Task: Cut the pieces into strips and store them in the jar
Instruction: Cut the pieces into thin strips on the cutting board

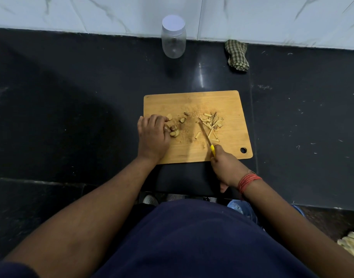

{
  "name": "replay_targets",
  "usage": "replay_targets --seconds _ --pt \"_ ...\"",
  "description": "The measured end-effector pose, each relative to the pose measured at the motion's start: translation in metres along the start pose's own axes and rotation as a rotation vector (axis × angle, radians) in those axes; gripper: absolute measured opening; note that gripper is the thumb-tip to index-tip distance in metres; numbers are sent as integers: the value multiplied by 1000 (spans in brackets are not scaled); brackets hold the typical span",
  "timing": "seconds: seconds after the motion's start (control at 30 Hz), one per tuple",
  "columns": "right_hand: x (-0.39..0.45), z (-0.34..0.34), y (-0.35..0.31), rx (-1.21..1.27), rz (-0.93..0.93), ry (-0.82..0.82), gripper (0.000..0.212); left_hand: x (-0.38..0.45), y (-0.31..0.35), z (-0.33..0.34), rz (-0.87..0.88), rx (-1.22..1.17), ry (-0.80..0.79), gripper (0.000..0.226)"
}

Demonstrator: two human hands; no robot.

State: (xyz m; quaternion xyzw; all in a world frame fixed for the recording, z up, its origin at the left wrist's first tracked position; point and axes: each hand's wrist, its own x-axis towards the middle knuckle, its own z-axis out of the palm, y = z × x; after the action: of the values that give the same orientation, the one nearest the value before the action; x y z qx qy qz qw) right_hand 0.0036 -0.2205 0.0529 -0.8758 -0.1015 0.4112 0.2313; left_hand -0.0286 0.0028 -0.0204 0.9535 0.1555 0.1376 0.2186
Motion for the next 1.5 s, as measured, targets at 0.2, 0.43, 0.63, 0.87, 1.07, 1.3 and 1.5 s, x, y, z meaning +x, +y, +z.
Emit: replay_targets --seconds 0.2,0.43,0.63,0.87,1.07,1.3,1.5 --pt "-10 13 13 -71 -53 -57 37 -7 -4 -7 116 82 -63 39" --pt "-10 12 21 -83 -43 -8 39 -9 -6 -5 89 115 -53 42" --pt "-4 8 26 -78 -10 98 27 -8 -11 -8 -69 34 -10 39" --pt "0 10 11 -51 -51 13 40 -6 -13 -9 -63 54 -40 34" --pt "5 1 4 -84 -69 13 39 -3 -12 -10 -73 19 -9 23" --pt "7 -4 -2 -45 -68 -3 36 1 -4 -11 -127 -60 0 28" --pt "4 -5 -2 -18 -67 -17 34 7 -6 -15 -258 -164 59 11"
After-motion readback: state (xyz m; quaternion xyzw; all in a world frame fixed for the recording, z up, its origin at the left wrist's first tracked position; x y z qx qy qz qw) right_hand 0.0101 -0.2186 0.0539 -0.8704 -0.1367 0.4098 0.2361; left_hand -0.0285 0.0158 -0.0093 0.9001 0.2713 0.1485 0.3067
